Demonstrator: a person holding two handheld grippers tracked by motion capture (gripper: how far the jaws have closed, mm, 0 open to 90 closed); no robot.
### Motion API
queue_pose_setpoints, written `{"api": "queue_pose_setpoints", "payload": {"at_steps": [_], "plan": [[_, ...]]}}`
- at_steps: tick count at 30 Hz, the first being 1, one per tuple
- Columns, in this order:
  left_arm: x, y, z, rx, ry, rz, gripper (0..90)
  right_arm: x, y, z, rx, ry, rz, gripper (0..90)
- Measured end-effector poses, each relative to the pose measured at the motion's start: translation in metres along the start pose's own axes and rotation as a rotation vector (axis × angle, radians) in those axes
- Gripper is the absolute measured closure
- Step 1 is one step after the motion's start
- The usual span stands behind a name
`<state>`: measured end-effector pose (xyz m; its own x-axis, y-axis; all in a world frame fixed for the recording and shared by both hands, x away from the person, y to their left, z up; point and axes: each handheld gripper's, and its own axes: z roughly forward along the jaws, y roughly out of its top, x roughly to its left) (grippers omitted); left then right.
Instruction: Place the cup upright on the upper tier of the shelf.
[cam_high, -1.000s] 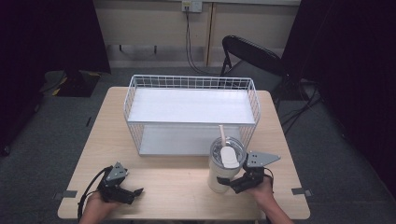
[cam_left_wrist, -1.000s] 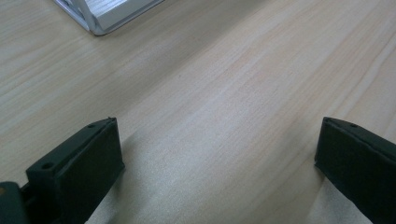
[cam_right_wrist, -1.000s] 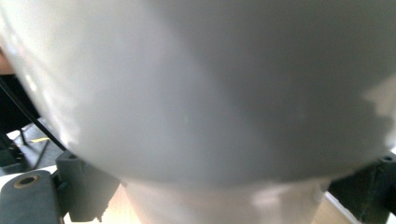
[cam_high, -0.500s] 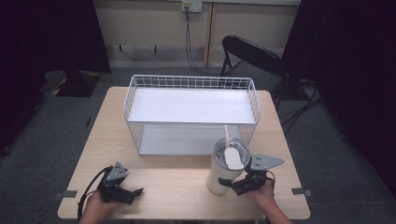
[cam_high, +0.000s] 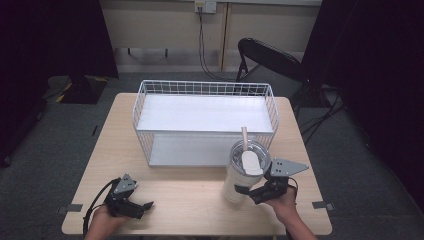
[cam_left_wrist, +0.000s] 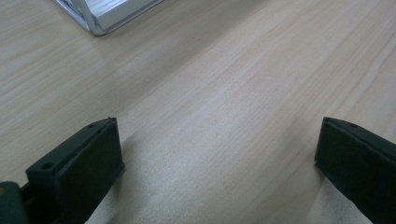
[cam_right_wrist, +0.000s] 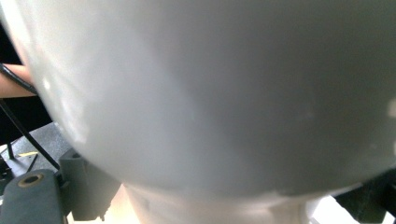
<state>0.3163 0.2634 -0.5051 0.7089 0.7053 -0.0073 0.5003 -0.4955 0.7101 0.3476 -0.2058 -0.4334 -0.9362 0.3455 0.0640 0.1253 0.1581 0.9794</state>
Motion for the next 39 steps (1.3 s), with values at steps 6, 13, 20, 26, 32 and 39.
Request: {"api": "queue_pose_setpoints", "payload": {"at_steps": [6, 13, 20, 26, 32, 39], "plan": [[0.000, 0.000, 0.000, 0.000, 0.000, 0.000, 0.1, -0.001, 0.017, 0.001, 0.009, 0.000, 0.011, 10.2], [0.000, 0.000, 0.000, 0.000, 0.000, 0.000, 0.0, -0.004, 0.032, 0.004, 0.018, 0.003, 0.018, 10.2], [0.000, 0.000, 0.000, 0.000, -0.002, 0.002, 0.0, -0.004, 0.049, 0.009, 0.032, 0.018, 0.013, 10.3], [0.000, 0.000, 0.000, 0.000, -0.002, 0.002, 0.1, -0.004, 0.064, 0.012, 0.014, 0.022, 0.010, 10.3], [0.000, 0.000, 0.000, 0.000, -0.002, 0.002, 0.0, -0.005, 0.073, 0.010, -0.018, 0.019, 0.016, 10.4], [0.000, 0.000, 0.000, 0.000, -0.002, 0.002, 0.0, -0.006, 0.084, 0.009, -0.014, 0.019, -0.001, 10.4]]}}
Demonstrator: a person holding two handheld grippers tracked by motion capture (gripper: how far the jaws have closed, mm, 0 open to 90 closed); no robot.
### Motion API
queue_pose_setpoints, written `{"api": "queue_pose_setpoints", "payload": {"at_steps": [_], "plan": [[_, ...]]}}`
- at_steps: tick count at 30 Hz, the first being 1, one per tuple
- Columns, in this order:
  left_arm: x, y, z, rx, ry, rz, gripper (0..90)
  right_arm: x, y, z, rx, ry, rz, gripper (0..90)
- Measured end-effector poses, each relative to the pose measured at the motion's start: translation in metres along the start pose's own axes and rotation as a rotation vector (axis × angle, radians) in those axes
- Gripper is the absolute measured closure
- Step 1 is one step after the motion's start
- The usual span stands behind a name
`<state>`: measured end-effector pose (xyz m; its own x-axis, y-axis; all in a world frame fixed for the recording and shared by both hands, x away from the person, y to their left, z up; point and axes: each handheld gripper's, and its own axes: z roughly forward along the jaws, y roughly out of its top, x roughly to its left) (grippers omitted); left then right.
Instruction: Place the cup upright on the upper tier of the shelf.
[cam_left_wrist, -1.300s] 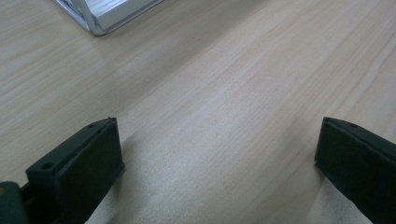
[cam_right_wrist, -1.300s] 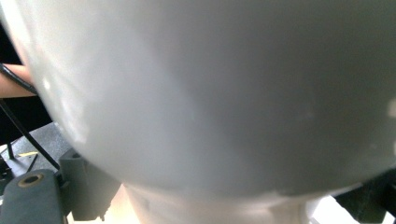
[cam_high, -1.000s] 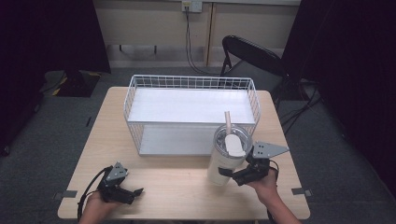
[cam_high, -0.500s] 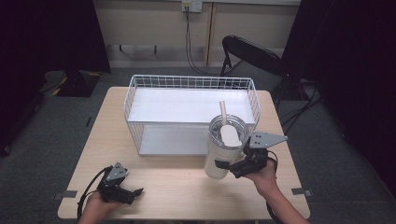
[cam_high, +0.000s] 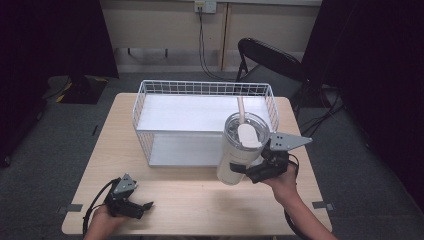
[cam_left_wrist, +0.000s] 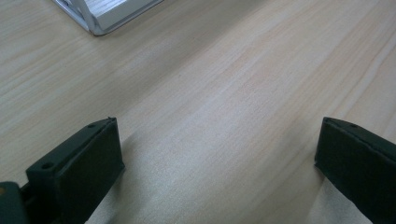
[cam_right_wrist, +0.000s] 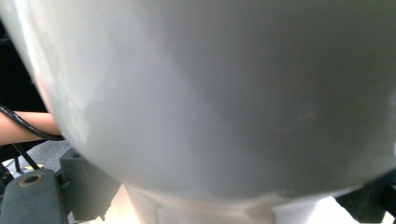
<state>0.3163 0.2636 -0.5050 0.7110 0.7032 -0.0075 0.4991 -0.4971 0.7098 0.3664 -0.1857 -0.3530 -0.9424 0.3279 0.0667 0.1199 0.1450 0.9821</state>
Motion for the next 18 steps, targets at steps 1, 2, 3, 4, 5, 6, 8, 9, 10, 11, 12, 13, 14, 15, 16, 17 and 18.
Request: {"api": "queue_pose_setpoints", "payload": {"at_steps": [1, 2, 3, 4, 5, 6, 8, 9, 10, 11, 12, 13, 14, 15, 16, 17, 18], "plan": [[0.000, 0.000, 0.000, 0.000, 0.000, 0.001, 0.1, 0.000, 0.003, 0.000, -0.006, -0.001, 0.000, 10.4], [0.000, 0.000, 0.000, 0.000, 0.000, 0.000, 0.1, 0.000, 0.003, 0.000, -0.006, -0.001, 0.000, 10.4], [0.000, 0.000, 0.000, 0.000, 0.000, 0.000, 0.1, 0.000, 0.007, 0.001, -0.006, 0.002, -0.001, 10.4], [0.000, 0.000, 0.000, 0.000, 0.000, 0.000, 0.1, 0.000, 0.007, 0.001, -0.006, 0.002, -0.001, 10.4], [0.000, 0.000, 0.000, 0.000, 0.000, 0.000, 0.1, 0.001, 0.009, 0.001, -0.008, 0.000, -0.003, 10.4], [0.000, 0.000, 0.000, 0.000, 0.000, 0.000, 0.1, 0.000, 0.011, 0.002, -0.007, 0.001, -0.005, 10.4], [0.000, 0.000, 0.000, 0.001, 0.000, 0.001, 0.1, 0.001, 0.015, 0.003, -0.005, 0.003, -0.004, 10.4], [0.000, 0.000, 0.000, 0.000, 0.000, 0.000, 0.0, 0.000, 0.017, 0.003, -0.004, 0.005, -0.006, 10.4], [0.000, 0.000, 0.000, 0.000, 0.000, 0.000, 0.0, 0.000, 0.019, 0.004, 0.002, 0.006, -0.010, 10.4], [0.000, 0.000, 0.000, 0.000, 0.000, 0.000, 0.1, 0.000, 0.021, 0.004, 0.001, 0.004, -0.010, 10.4], [0.000, 0.000, 0.000, 0.000, 0.000, 0.001, 0.1, 0.000, 0.023, 0.004, 0.000, 0.006, -0.010, 10.4], [0.000, 0.000, 0.000, 0.000, 0.000, 0.000, 0.0, 0.000, 0.025, 0.005, 0.000, 0.008, -0.009, 10.4], [0.000, 0.000, 0.000, 0.000, 0.000, 0.000, 0.0, -0.001, 0.029, 0.006, 0.000, 0.012, -0.007, 10.4], [0.000, 0.000, 0.000, 0.000, 0.000, 0.000, 0.1, -0.001, 0.029, 0.006, 0.000, 0.012, -0.007, 10.4], [0.000, 0.000, 0.000, 0.001, 0.001, 0.003, 0.1, -0.001, 0.033, 0.007, -0.001, 0.012, -0.008, 10.4], [0.000, 0.000, 0.000, 0.000, 0.000, 0.000, 0.1, -0.002, 0.035, 0.007, -0.003, 0.013, -0.008, 10.4], [0.000, 0.000, 0.000, 0.000, 0.000, 0.000, 0.1, -0.002, 0.035, 0.007, -0.003, 0.013, -0.008, 10.4]]}}
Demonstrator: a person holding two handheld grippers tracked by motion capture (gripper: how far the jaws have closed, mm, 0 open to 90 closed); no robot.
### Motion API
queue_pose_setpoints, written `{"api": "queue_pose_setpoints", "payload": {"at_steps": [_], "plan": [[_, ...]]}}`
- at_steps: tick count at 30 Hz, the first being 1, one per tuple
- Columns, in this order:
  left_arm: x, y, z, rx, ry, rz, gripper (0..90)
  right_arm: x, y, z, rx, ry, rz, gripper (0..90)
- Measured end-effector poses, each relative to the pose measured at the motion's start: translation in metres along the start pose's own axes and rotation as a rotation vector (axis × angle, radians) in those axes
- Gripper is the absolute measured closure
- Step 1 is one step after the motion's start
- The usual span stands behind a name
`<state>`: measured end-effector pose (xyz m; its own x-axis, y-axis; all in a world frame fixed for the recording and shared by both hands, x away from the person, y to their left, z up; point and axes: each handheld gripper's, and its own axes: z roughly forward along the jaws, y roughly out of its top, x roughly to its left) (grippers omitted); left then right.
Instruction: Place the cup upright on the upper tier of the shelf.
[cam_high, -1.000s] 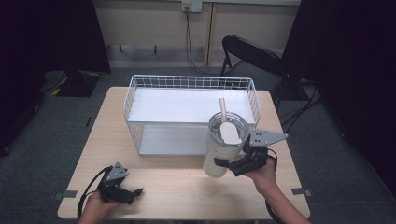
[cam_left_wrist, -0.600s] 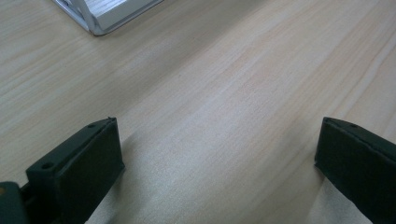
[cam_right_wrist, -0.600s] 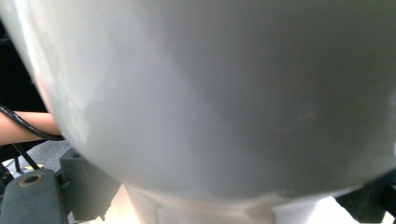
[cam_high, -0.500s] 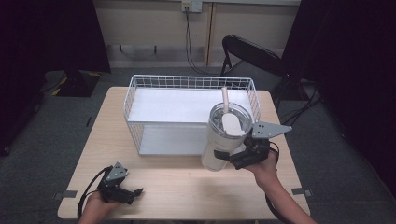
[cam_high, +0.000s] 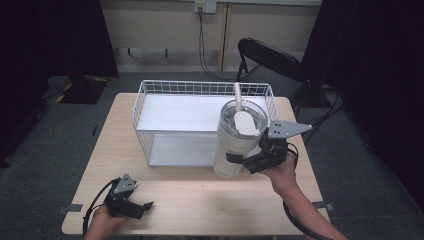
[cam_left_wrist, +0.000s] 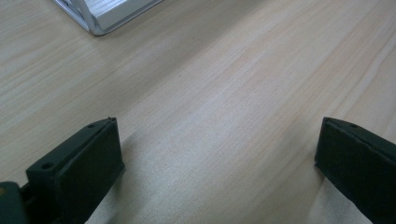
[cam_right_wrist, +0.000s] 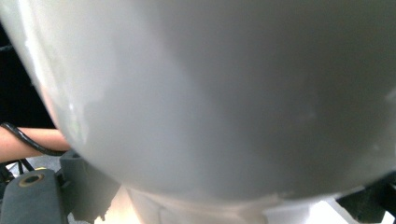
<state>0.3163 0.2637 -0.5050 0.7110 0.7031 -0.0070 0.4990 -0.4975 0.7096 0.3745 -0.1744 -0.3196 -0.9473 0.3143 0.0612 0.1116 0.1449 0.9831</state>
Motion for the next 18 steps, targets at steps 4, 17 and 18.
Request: {"api": "queue_pose_setpoints", "payload": {"at_steps": [4, 17, 18], "plan": [[0.000, 0.000, 0.000, 0.000, 0.000, 0.000, 0.0, -0.002, 0.013, 0.002, -0.009, 0.003, -0.004, 10.4], [0.000, 0.000, 0.000, 0.000, 0.000, 0.000, 0.1, -0.005, 0.043, 0.008, -0.015, -0.013, -0.012, 10.4], [0.000, 0.000, 0.000, 0.000, 0.000, 0.000, 0.0, -0.005, 0.044, 0.008, -0.015, -0.013, -0.011, 10.4]]}}
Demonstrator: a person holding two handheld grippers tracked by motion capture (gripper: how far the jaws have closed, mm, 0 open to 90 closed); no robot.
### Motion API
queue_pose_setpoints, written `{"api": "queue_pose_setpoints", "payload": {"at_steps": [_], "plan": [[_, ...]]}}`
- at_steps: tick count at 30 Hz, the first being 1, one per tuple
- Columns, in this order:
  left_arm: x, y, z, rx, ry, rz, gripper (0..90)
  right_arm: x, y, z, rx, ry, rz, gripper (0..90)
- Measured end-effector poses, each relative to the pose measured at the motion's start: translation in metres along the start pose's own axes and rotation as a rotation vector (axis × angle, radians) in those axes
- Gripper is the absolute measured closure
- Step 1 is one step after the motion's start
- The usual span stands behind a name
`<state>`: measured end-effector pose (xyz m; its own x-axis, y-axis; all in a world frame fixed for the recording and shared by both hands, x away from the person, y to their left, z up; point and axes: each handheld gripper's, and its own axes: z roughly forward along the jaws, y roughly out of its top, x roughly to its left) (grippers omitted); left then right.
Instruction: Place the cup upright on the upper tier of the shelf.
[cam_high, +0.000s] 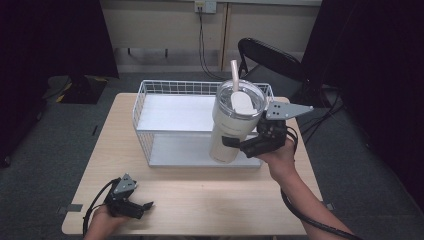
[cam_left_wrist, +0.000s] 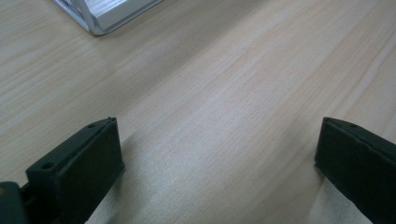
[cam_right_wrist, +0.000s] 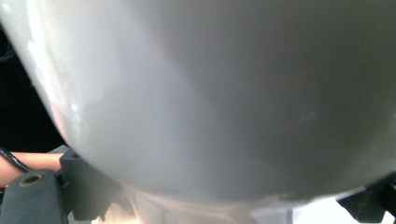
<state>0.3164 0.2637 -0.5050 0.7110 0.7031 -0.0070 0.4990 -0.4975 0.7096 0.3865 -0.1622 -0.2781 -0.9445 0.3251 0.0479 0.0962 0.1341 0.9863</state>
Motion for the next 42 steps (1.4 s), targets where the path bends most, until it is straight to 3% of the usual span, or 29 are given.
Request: {"api": "queue_pose_setpoints", "payload": {"at_steps": [10, 28, 42], "plan": [[0.000, 0.000, 0.000, 0.000, 0.000, 0.000, 0.1, -0.004, 0.013, 0.005, 0.011, 0.008, 0.008, 10.4], [0.000, 0.000, 0.000, -0.002, 0.001, -0.001, 0.1, -0.010, 0.043, 0.018, 0.010, -0.027, -0.003, 10.4], [0.000, 0.000, 0.000, -0.002, 0.001, -0.001, 0.1, -0.023, 0.055, 0.027, 0.012, -0.089, -0.011, 10.3]]}}
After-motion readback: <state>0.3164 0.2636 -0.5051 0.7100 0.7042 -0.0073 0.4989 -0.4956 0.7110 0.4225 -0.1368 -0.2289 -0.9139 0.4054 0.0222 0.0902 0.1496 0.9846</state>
